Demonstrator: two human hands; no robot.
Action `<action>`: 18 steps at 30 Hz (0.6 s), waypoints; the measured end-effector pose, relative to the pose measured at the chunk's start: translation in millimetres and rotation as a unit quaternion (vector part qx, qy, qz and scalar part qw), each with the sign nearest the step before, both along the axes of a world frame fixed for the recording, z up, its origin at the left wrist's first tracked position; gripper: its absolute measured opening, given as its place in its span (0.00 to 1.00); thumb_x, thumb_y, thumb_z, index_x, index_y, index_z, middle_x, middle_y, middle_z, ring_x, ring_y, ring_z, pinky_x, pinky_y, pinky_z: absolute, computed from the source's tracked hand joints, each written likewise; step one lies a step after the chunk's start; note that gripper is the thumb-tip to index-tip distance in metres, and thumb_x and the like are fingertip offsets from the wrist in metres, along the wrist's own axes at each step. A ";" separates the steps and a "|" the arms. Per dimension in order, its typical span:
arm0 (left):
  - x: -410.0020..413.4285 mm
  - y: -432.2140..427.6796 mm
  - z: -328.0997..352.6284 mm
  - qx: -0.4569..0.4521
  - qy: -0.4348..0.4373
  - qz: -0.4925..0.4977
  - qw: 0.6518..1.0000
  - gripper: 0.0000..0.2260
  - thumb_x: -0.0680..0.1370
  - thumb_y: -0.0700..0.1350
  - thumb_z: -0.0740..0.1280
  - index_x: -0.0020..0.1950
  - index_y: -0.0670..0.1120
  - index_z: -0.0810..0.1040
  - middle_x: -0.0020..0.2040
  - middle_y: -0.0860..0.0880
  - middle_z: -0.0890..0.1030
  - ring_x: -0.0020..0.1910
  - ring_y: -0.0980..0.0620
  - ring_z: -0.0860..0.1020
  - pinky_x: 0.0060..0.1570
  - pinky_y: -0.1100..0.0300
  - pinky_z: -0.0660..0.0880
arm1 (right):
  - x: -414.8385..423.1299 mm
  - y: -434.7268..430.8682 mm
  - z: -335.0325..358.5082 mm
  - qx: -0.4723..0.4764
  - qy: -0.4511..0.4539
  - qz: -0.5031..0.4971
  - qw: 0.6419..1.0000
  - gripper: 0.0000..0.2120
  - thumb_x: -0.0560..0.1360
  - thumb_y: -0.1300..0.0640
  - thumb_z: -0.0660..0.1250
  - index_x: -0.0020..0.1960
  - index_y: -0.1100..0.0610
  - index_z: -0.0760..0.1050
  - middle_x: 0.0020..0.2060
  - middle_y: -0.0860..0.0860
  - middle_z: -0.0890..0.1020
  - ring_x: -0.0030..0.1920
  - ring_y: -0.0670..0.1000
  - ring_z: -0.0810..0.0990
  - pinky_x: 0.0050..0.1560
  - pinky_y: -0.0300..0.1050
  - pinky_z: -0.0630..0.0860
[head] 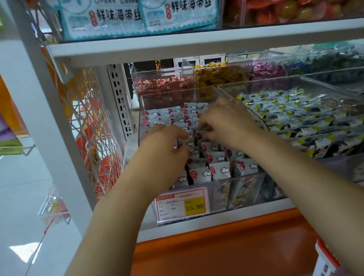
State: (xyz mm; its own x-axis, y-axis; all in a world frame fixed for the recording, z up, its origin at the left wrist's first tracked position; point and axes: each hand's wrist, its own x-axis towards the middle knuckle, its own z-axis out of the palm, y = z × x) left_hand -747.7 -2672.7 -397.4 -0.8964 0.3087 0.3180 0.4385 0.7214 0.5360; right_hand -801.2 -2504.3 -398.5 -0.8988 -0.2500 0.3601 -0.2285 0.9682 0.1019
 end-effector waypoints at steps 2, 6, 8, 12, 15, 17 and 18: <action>0.3 -0.2 -1.0 0.014 0.001 0.003 1.000 0.16 0.79 0.42 0.61 0.67 0.48 0.73 0.65 0.47 0.70 0.59 0.50 0.72 0.52 0.68 0.65 | 1.9 -0.6 -0.5 -0.034 0.026 0.011 0.999 0.06 0.74 0.53 0.68 0.51 0.50 0.81 0.50 0.49 0.81 0.61 0.54 0.69 0.68 0.54 0.58; -1.5 0.1 -3.2 0.053 0.005 0.013 0.998 0.17 0.79 0.42 0.61 0.68 0.47 0.71 0.66 0.47 0.70 0.62 0.51 0.71 0.55 0.66 0.67 | 18.5 6.8 4.6 -0.217 0.118 0.052 0.968 0.05 0.77 0.58 0.64 0.48 0.57 0.78 0.44 0.50 0.81 0.49 0.52 0.76 0.51 0.47 0.71; -1.7 0.9 -5.1 0.084 0.007 0.024 0.996 0.17 0.80 0.42 0.60 0.69 0.48 0.70 0.67 0.47 0.70 0.59 0.55 0.72 0.49 0.70 0.67 | 30.8 10.3 7.5 -0.281 0.158 0.061 0.945 0.04 0.78 0.60 0.62 0.49 0.59 0.75 0.41 0.53 0.80 0.39 0.53 0.77 0.40 0.48 0.74; 2.2 4.8 -7.4 0.142 0.024 0.036 0.989 0.19 0.80 0.43 0.61 0.71 0.48 0.67 0.68 0.49 0.71 0.54 0.59 0.70 0.47 0.70 0.67 | 55.7 15.8 8.2 -0.392 0.212 0.055 0.894 0.02 0.79 0.62 0.61 0.48 0.59 0.72 0.36 0.50 0.76 0.31 0.53 0.77 0.31 0.47 0.73; 7.3 8.0 -6.7 0.174 0.010 0.036 0.984 0.20 0.79 0.46 0.62 0.72 0.48 0.66 0.65 0.51 0.73 0.53 0.56 0.74 0.49 0.63 0.70 | 70.8 18.4 8.3 -0.505 0.204 0.052 0.837 0.04 0.79 0.62 0.60 0.46 0.57 0.70 0.36 0.47 0.77 0.29 0.47 0.80 0.28 0.38 0.74; 10.3 10.4 -5.9 0.191 -0.020 0.032 0.981 0.19 0.79 0.47 0.61 0.70 0.47 0.68 0.58 0.51 0.77 0.51 0.51 0.78 0.47 0.60 0.75 | 78.4 17.8 5.4 -0.571 0.159 0.054 0.804 0.04 0.79 0.62 0.60 0.46 0.59 0.71 0.37 0.49 0.78 0.27 0.47 0.80 0.30 0.43 0.78; 11.4 11.0 -5.3 0.217 -0.038 0.028 0.975 0.17 0.79 0.47 0.61 0.68 0.46 0.71 0.55 0.52 0.79 0.49 0.51 0.79 0.46 0.62 0.77 | 81.3 16.7 3.3 -0.605 0.132 0.056 0.784 0.04 0.79 0.62 0.60 0.46 0.60 0.71 0.37 0.51 0.78 0.28 0.48 0.80 0.31 0.45 0.80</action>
